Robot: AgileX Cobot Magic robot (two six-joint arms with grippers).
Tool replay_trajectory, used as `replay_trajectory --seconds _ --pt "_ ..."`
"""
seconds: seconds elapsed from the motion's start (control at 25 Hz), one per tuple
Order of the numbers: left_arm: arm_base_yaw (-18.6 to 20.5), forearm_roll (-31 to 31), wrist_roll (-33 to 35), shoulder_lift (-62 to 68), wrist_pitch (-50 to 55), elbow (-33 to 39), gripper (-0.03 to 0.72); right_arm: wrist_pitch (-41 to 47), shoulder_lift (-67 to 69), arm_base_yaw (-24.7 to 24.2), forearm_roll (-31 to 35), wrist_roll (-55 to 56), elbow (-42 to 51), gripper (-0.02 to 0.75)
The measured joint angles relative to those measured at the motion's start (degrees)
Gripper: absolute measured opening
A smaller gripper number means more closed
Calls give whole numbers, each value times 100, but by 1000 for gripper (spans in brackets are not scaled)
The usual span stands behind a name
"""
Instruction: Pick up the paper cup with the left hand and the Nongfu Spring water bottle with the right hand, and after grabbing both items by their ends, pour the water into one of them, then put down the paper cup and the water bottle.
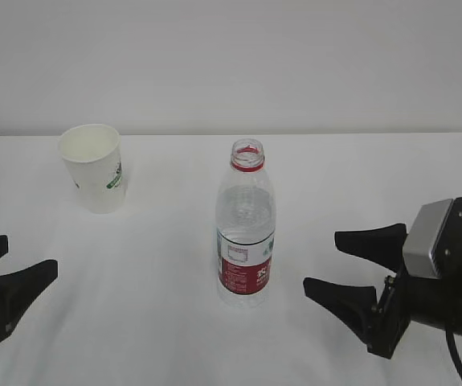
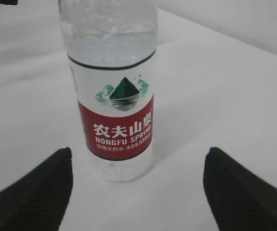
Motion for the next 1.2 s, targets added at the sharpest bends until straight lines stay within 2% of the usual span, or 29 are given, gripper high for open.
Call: replay_trajectory --seconds 0.32,0.64,0.84,1.2 --pt "0 0 0 0 0 0 602 0 184 53 -205 10 -440 643" --pt "0 0 0 0 0 0 594 0 569 509 -217 10 -1011 643" --pt "0 -31 0 0 0 0 594 325 627 764 -206 10 -1305 643" --pt "0 -164 0 0 0 0 591 517 637 803 -228 78 -1553 643"
